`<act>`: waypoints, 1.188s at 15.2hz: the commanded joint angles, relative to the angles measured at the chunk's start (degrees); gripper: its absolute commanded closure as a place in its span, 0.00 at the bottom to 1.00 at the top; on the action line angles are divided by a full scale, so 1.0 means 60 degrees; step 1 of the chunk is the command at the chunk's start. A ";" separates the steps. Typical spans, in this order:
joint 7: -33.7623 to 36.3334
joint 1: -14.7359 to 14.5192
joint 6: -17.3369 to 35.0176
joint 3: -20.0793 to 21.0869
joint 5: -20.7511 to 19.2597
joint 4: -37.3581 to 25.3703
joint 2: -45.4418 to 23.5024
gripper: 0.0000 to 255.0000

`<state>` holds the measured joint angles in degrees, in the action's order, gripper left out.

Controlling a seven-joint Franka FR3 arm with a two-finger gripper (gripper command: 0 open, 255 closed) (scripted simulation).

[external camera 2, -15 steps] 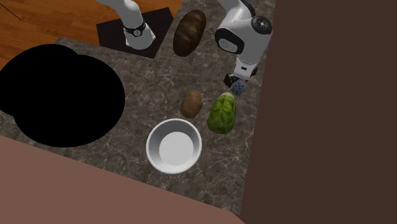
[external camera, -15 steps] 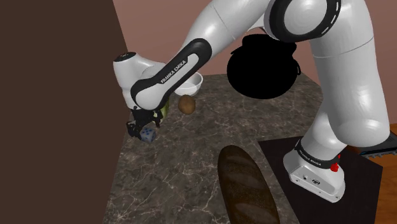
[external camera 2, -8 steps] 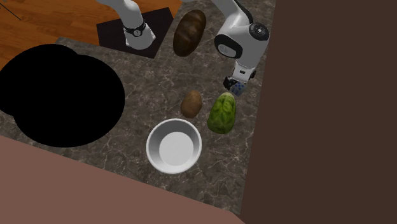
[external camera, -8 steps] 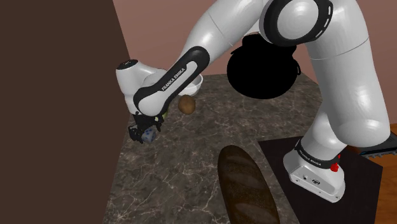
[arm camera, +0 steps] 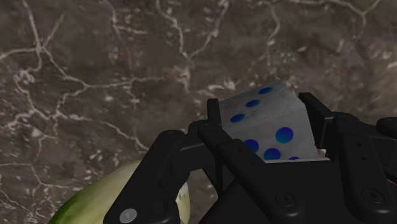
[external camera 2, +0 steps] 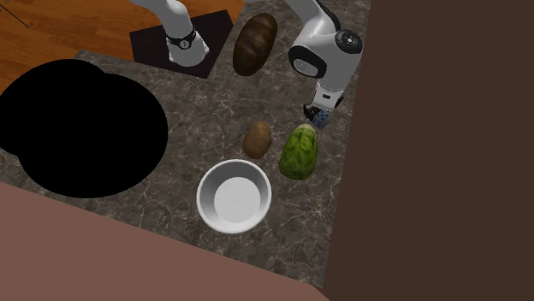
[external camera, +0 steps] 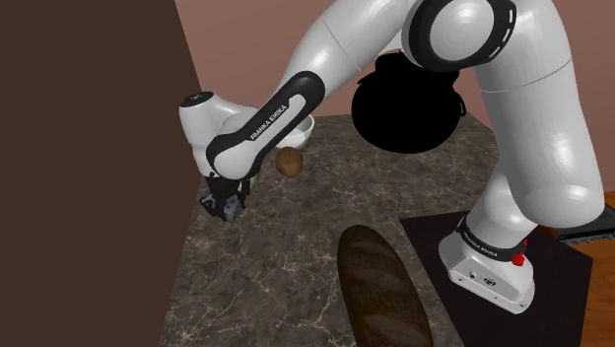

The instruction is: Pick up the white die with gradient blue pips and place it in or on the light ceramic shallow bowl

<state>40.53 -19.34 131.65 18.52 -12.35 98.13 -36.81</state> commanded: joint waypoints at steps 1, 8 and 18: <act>0.0003 -0.0001 0.0006 -0.0006 0.0001 0.0004 -0.0027 1.00; -0.0029 0.0036 -0.0159 0.0041 0.0058 0.0009 0.0147 1.00; -0.0174 0.0173 -0.1063 0.0243 0.0340 -0.0153 0.0912 1.00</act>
<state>39.59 -18.40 125.90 19.83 -10.52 97.27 -31.93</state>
